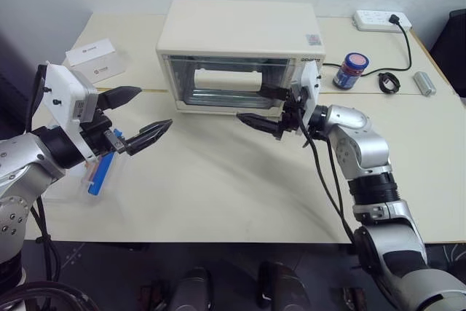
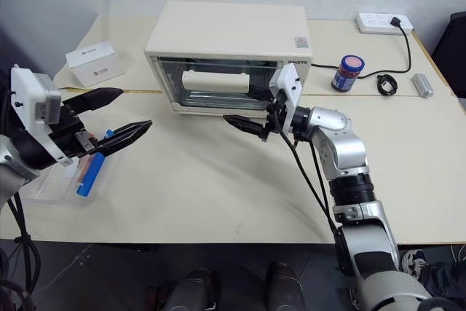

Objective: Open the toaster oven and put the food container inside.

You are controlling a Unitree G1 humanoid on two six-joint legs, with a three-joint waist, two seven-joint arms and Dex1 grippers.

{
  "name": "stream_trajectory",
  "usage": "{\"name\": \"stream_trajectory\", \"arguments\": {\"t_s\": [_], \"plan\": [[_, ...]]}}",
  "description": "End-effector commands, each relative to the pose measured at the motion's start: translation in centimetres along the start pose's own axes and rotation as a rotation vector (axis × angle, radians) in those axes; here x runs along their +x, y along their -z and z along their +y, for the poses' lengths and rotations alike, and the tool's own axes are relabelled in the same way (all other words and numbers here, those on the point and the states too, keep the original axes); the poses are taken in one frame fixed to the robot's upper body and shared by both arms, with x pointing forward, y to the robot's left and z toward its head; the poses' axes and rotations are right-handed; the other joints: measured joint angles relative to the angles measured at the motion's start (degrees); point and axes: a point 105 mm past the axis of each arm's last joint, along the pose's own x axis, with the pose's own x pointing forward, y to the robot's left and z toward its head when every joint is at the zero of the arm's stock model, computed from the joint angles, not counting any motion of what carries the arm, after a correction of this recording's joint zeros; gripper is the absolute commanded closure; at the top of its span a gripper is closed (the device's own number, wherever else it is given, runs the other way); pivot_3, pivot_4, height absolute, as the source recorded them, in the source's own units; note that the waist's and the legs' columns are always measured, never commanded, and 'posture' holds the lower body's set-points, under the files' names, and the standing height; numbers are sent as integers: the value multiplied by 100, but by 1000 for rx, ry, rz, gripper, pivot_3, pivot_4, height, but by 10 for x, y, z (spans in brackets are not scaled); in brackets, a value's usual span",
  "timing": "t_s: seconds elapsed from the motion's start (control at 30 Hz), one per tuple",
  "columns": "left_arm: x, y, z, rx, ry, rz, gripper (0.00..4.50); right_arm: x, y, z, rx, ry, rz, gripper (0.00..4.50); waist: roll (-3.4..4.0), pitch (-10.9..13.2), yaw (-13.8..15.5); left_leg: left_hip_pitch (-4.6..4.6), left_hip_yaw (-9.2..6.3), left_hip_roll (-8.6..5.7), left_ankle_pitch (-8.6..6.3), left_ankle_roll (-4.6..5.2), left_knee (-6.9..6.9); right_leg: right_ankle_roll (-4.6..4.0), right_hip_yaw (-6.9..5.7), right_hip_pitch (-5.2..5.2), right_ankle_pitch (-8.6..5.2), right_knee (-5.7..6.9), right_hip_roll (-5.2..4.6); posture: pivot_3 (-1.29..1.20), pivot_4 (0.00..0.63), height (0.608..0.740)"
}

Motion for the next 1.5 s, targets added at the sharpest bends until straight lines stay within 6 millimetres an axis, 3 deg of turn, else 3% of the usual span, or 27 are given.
{"name": "stream_trajectory", "arguments": {"t_s": [0.03,0.07,0.17,0.33,0.47,0.6,0.93,1.1,1.27,1.37,1.5], "plan": [[2,-10,6,44,-13,-28,0,-1,-14,16,-33,-66,-43,19,0,0,1,0,1,0,0,0,0,0,1,-1,0,0,0,0,150,740],[5,-13,9,51,-17,-42,0,-1,-10,20,-25,-71,-33,19,0,0,2,-1,2,0,0,0,0,0,1,-1,0,0,0,0,150,740],[13,-25,17,58,-22,-95,594,-2,2,29,-10,-76,-12,0,-1,0,7,-1,2,0,0,0,0,0,0,-2,0,1,1,0,150,740],[32,-37,35,129,-32,-96,2128,-1,15,37,16,-56,1,0,-1,0,-5,2,11,0,0,-1,-1,1,6,-5,0,4,3,0,150,740],[49,-31,44,183,-19,-45,3299,-1,20,40,25,-40,0,0,-1,0,-3,2,21,0,0,-1,0,1,14,-11,0,9,4,0,150,740],[66,-10,42,230,29,54,4463,-1,20,41,30,-18,-8,0,-1,0,-1,2,23,0,0,0,0,1,16,-14,0,11,5,0,150,740],[88,10,26,231,135,125,4463,-16,17,43,25,44,4,0,-4,1,5,-1,26,0,-1,1,1,1,18,-16,1,12,5,0,150,740],[88,25,1,236,258,180,4463,-73,24,55,12,117,165,0,-6,2,119,-4,23,-2,-5,8,5,1,17,-16,1,12,3,0,150,740],[82,46,-18,224,321,252,4463,-108,10,77,46,88,233,0,-11,6,142,-6,40,-4,-11,18,11,15,31,-16,8,-4,2,0,150,740],[82,65,-23,203,304,305,4463,-118,-3,83,55,87,237,0,-14,7,145,6,50,2,-11,19,12,15,43,-13,8,0,6,0,150,740],[85,85,-29,185,284,358,4463,-114,-16,81,55,96,207,0,-18,9,155,6,52,6,-10,19,18,18,48,-12,10,0,10,0,150,740]]}}
